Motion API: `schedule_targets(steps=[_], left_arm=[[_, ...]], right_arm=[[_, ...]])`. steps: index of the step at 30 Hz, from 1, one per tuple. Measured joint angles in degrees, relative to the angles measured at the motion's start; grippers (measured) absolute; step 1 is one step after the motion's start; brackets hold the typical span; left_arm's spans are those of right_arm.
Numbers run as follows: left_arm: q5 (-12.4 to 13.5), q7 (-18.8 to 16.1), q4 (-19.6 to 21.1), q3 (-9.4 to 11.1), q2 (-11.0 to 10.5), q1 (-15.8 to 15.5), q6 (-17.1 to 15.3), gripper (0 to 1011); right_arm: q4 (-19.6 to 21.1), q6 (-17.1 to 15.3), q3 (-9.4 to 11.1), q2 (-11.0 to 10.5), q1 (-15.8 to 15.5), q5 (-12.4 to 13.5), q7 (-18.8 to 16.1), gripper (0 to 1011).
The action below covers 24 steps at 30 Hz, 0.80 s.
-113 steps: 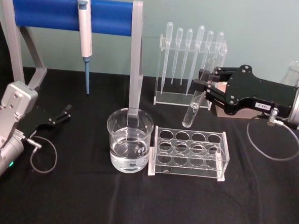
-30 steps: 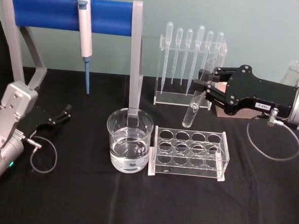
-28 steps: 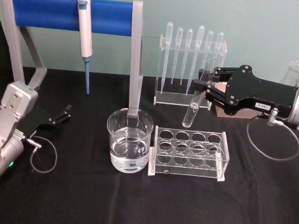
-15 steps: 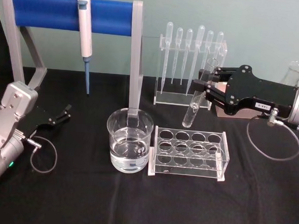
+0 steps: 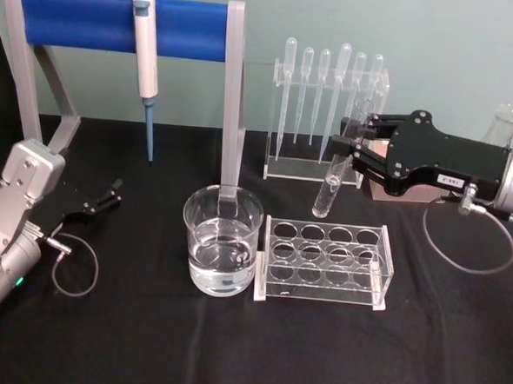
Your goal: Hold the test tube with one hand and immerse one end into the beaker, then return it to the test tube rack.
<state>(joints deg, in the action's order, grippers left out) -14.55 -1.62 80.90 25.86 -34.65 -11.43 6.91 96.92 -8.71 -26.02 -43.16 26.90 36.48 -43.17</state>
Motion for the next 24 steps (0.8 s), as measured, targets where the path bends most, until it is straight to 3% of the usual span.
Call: schedule_targets(steps=[9, 16, 24], left_arm=[[0.0, 0.0, 0.0, 0.0, 0.0, 0.0, 0.0, 1000], [0.0, 0.0, 0.0, 0.0, 0.0, 0.0, 0.0, 1000], [0.0, 0.0, 0.0, 0.0, 0.0, 0.0, 0.0, 1000]], right_arm=[[-0.81, -0.24, -2.84, 2.5, 4.59, 0.19, -0.71, 231], [-1.83, -1.63, -6.66, 6.55, 9.09, 0.33, -1.19, 231], [-3.46, -2.45, -10.58, 9.52, 11.35, -0.44, -1.09, 231]])
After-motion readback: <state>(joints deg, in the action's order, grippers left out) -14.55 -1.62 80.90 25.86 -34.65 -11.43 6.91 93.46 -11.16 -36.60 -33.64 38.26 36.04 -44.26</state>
